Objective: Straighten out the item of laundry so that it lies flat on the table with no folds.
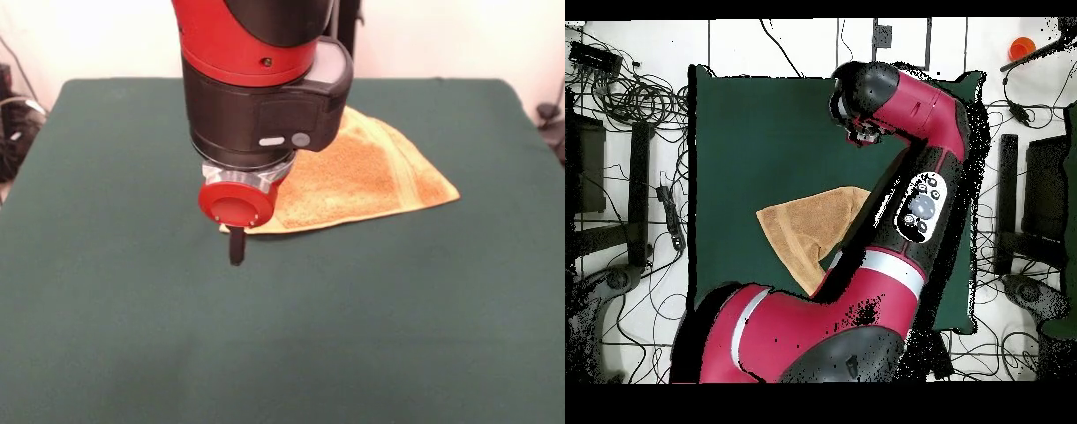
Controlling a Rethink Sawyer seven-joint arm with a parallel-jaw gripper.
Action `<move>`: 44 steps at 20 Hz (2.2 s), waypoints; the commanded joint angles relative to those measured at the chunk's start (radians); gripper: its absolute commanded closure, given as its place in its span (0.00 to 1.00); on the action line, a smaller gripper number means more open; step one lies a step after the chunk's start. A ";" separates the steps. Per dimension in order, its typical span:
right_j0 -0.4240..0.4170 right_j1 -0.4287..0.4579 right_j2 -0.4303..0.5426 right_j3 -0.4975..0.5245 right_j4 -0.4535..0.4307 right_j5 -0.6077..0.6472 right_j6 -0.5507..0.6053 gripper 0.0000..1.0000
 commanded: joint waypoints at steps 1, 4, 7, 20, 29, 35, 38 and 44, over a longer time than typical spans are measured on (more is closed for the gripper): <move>-0.008 -0.036 0.081 0.015 -0.040 0.040 0.004 0.00; -0.005 -0.036 0.082 0.012 -0.043 0.043 0.015 0.00; -0.002 -0.044 0.086 0.018 -0.051 0.044 0.019 0.00; 0.004 -0.045 0.114 0.021 -0.058 0.030 0.035 0.00; -0.017 0.003 0.125 -0.032 -0.048 0.034 0.043 0.00; -0.054 0.080 0.114 -0.152 -0.035 0.065 0.060 0.00; -0.080 0.133 0.099 -0.241 -0.021 0.096 0.078 0.00; -0.107 0.187 0.068 -0.344 0.006 0.143 0.115 0.00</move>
